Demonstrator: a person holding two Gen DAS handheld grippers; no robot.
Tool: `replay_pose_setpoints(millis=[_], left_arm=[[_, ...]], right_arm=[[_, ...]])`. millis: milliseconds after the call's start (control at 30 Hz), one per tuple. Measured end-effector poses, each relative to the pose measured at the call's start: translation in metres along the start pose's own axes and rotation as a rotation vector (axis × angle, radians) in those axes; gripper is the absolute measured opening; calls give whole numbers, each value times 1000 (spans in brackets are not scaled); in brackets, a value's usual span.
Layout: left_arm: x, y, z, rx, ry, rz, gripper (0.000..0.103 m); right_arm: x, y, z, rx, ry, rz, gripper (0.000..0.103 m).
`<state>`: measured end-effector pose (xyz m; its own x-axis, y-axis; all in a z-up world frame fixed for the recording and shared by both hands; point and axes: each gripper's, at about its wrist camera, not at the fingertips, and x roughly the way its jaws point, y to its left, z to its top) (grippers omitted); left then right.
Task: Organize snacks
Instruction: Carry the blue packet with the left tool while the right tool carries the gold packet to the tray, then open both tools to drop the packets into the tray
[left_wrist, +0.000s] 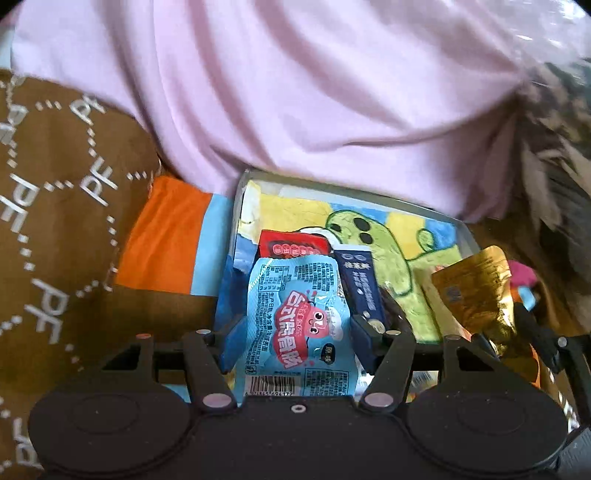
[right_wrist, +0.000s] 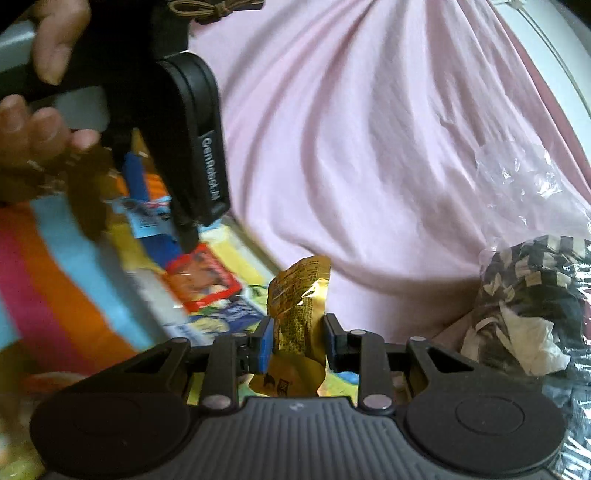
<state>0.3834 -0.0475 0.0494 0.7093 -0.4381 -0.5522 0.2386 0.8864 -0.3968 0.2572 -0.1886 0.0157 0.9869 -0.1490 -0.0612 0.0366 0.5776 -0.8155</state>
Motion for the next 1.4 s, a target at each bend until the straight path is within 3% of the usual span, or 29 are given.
replay_pose_setpoints(millis=[100,233,367,533,600,800,1000,1400], left_arm=[[21,1,3,-13,22,16,62],[38,-5,1,43,22,80,63],[46,-9,-3,79,19,102,65],[44,-16,-8,124,10,109,74],[40,-17,-9,119,1,101,81],[17,-20,-10,107,-65,117,94],[-16,-21,-10,102,-126,119,101],[-102,-28,-40,116,-241,139,102]], right_arm=[[21,1,-6,6,32,-2,32],[39,2,-14,66,89,16,32],[52,-13,-22,254,152,86,31],[57,-39,-32,464,206,124,46],[53,-45,-35,499,193,124,59],[37,-65,-36,580,146,105,85],[9,-82,-30,667,98,101,100],[-70,-105,-22,814,24,134,103]])
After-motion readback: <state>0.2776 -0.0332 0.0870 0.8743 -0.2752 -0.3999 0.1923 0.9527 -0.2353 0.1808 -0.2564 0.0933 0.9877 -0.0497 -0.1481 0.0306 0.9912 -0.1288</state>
